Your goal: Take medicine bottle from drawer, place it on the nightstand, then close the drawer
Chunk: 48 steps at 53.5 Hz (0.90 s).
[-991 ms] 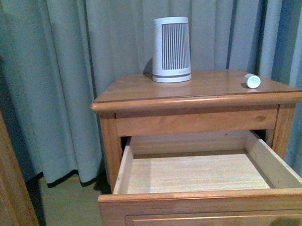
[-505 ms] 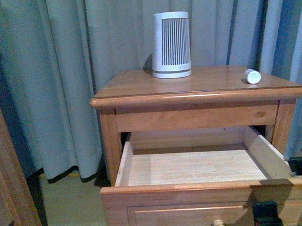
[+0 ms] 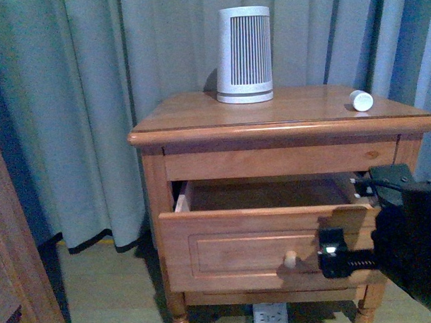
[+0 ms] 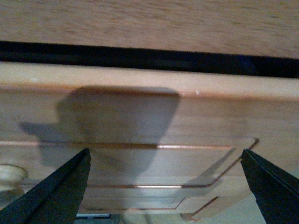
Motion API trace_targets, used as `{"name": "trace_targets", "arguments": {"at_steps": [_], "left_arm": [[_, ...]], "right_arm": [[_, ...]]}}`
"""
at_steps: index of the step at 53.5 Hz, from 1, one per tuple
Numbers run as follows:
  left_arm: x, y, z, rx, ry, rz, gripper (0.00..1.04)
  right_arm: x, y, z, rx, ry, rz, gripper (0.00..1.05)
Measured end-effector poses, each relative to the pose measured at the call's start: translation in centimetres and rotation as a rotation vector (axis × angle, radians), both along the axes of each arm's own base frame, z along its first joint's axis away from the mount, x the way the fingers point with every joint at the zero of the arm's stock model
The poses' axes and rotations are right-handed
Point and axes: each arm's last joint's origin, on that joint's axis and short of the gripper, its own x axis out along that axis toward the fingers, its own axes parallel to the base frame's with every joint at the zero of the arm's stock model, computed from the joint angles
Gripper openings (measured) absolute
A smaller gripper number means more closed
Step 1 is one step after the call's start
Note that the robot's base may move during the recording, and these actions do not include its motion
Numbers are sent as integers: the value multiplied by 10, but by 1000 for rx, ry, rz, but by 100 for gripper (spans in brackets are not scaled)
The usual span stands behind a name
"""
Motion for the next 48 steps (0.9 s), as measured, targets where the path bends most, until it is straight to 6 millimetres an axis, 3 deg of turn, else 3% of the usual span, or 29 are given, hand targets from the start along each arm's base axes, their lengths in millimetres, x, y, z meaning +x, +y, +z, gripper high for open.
{"name": "trace_targets", "arguments": {"at_steps": [8,15,20,31,48], "left_arm": [[0,0,0,0,0,0,98],[0,0,0,0,0,0,98],[0,0,0,0,0,0,98],[0,0,0,0,0,0,98],[0,0,0,0,0,0,98]], "right_arm": [[14,-5,-6,-31,9,29,98],[11,-8,-3,-24,14,30,98],[0,-13,9,11,11,16,98],[-51,-26,64,68,-19,8,98],[-186,-65,128,58,-67,-44,98]]}}
